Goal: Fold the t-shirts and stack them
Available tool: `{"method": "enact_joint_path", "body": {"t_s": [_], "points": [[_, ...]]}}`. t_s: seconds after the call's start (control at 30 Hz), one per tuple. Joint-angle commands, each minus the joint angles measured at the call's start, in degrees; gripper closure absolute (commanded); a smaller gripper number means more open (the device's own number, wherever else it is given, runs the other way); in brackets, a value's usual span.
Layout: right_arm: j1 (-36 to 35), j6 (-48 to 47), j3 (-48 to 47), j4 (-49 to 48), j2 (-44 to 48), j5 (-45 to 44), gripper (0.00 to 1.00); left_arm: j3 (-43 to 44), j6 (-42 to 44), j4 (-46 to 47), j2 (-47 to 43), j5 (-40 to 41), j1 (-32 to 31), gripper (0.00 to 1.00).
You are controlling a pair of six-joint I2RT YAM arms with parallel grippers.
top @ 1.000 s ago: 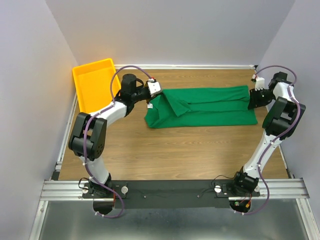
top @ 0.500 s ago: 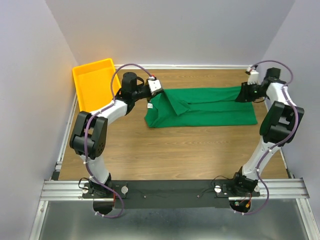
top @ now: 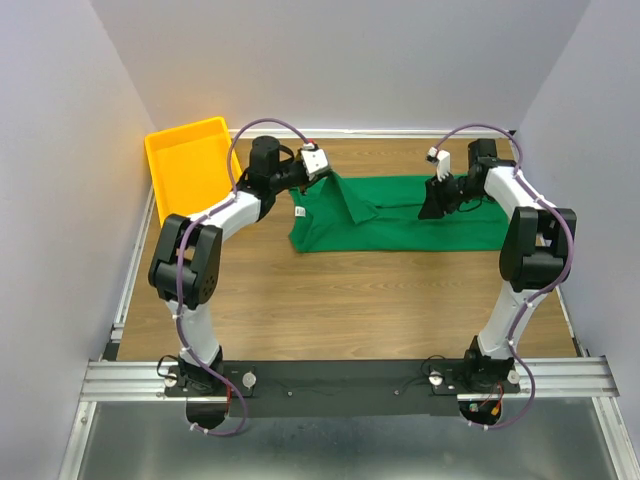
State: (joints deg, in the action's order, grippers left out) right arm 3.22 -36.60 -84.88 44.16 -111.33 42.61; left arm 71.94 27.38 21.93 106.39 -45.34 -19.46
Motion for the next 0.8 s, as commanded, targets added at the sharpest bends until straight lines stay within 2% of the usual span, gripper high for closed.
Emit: {"method": "enact_joint_path", "body": {"t_s": [0.0, 0.77], "points": [[0.0, 1.2, -2.5, 0.8, 1.7, 2.2, 0.5, 3.0, -1.5, 1.4, 2.8, 1.4, -1.4, 1.0], [-0.1, 2.5, 0.6, 0.7, 5.6, 2.4, 0.49, 10.5, -7.9, 1.7, 10.2, 5.4, -5.0, 1.0]]}}
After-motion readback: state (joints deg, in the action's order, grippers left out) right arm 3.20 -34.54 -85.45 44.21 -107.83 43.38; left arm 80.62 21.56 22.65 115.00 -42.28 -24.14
